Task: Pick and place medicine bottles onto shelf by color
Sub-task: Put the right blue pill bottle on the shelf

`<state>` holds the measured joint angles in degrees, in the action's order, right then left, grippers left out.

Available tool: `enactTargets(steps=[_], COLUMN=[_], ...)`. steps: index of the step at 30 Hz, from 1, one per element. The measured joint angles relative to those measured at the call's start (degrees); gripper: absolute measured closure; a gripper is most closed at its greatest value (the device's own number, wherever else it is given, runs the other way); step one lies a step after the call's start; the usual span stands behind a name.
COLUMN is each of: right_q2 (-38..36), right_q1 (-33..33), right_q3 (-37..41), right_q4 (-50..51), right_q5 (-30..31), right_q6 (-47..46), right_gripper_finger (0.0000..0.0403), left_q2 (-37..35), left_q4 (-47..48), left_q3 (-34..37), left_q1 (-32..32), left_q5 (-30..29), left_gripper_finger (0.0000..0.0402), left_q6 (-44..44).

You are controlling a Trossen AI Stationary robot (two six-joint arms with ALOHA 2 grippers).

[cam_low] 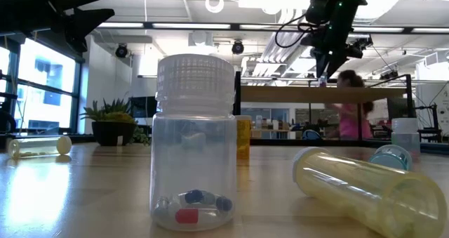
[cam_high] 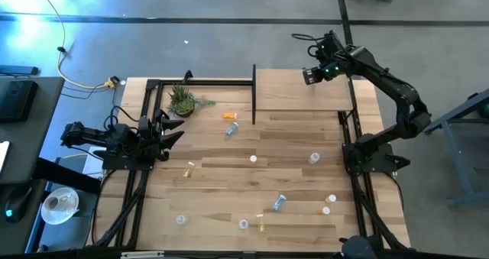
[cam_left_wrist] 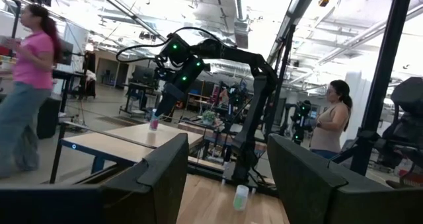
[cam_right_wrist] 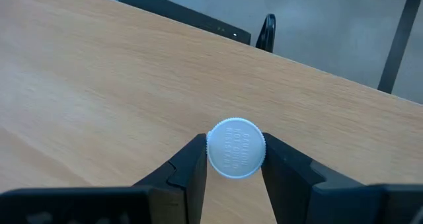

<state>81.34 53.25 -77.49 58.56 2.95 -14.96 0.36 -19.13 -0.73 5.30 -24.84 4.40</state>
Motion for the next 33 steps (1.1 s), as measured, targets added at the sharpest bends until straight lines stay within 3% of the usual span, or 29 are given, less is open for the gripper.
enactTargets(steps=[25,33], right_q2=[2.32,2.78], right_q1=[-0.04,-0.04], right_q3=[-0.20,0.24], right_q4=[-0.47,0.87], right_q5=[1.59,1.54], right_q6=[3.39,3.40], right_gripper_finger=[0.0281,0.0265], left_q2=[0.00,0.00], left_q4=[0.02,0.02], left_q3=[0.00,0.00], left_q1=[0.00,0.00], left_q5=[0.00,0.00], left_gripper_finger=[0.0204,0.0204], left_q6=[0.02,-0.04])
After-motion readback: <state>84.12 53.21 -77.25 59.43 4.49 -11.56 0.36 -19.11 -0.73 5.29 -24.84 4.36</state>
